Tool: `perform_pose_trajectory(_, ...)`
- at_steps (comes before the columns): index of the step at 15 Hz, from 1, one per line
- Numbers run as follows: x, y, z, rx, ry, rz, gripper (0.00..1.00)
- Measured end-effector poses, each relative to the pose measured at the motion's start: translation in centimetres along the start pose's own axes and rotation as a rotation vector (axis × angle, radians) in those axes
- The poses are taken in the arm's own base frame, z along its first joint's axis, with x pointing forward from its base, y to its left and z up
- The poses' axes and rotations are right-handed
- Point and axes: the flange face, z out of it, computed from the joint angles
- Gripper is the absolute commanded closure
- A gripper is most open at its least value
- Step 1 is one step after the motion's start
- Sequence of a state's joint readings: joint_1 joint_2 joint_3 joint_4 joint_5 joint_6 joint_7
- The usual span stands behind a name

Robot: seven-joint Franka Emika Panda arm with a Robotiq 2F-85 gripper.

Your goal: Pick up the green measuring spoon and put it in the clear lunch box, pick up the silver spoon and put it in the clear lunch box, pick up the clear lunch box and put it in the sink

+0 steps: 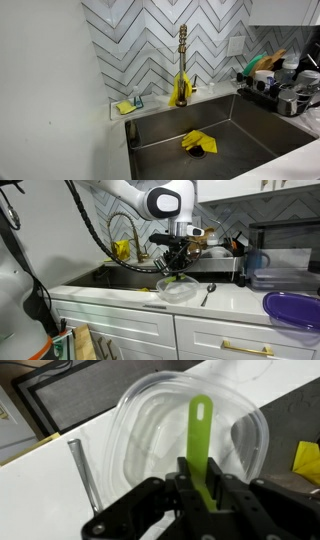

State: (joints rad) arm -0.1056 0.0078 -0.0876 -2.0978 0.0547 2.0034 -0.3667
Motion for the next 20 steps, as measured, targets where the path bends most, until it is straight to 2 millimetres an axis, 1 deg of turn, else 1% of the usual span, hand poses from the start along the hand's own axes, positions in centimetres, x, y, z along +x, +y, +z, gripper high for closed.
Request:
perform_pose_trajectory(4,0.9,-1.0,2.4,-0.009,0.031,0.013,0.95)
perform_pose_trajectory(9,2.0,-1.9,3.9,-0.014,0.108,0.009,0.95)
perform_pose_trajectory(12,2.1,-2.5,4.7,-0.012,0.101,0.007,0.95)
perform_pose_trajectory(14,2.1,-2.5,5.1,-0.011,0.094,0.017,0.94)
perform_pose_trajectory(15,2.1,-2.5,5.2,-0.011,0.092,0.021,0.54)
perform_pose_trajectory(16,2.1,-2.5,5.3,-0.011,0.09,0.024,0.53)
perform_pose_trajectory(17,2.1,-2.4,5.3,-0.011,0.09,0.028,0.48)
perform_pose_trajectory(20,2.1,-2.5,5.0,-0.012,0.095,0.031,0.24)
